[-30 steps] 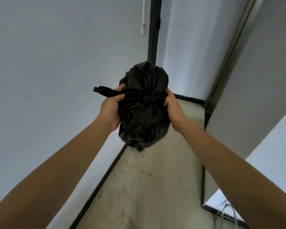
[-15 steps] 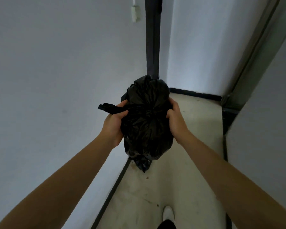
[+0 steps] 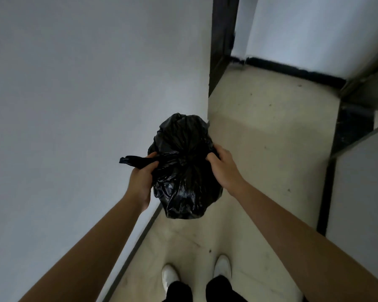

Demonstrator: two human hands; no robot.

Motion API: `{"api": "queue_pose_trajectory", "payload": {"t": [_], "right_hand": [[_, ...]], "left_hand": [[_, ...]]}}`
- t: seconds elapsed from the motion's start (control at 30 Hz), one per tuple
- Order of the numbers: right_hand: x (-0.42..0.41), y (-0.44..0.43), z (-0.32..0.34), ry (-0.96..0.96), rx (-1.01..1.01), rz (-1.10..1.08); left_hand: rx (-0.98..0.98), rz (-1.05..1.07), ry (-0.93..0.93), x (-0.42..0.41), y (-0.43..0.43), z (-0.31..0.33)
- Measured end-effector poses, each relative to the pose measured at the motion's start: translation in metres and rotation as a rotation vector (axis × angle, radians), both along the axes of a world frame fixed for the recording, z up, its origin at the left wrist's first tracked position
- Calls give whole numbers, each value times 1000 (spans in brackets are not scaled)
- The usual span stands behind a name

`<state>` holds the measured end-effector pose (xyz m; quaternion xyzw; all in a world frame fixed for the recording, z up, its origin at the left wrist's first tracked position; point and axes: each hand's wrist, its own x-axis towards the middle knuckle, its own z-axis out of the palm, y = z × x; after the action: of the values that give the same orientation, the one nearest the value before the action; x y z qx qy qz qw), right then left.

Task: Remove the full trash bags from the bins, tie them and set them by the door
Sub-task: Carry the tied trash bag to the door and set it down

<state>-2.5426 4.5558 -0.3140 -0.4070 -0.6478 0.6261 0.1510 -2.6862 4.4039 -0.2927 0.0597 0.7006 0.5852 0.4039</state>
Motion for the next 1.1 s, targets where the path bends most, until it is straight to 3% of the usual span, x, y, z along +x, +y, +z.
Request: {"api": "queue_pose_trajectory", "payload": {"t": [0.4,0.67,0.77,0.93,1.1], "right_hand": [[-21,-79,-415,-420,-240,-28],[-40,-94,-616,-537,-196,131],[-50,-90,-665,-499,-169,117],[-60,-95,-689,-427,-342,124],[-50,-85,-643,-480,-312,176]], "left_hand": [[-411,126,-251,-27,-42,-406],[-595,96,-273,-27,-72,-614],[-574,109,-266,-30,-76,-664],[-532,104,-332,-33,-83,-702],[-630,-12,-86,-35,-75,-666]]}}
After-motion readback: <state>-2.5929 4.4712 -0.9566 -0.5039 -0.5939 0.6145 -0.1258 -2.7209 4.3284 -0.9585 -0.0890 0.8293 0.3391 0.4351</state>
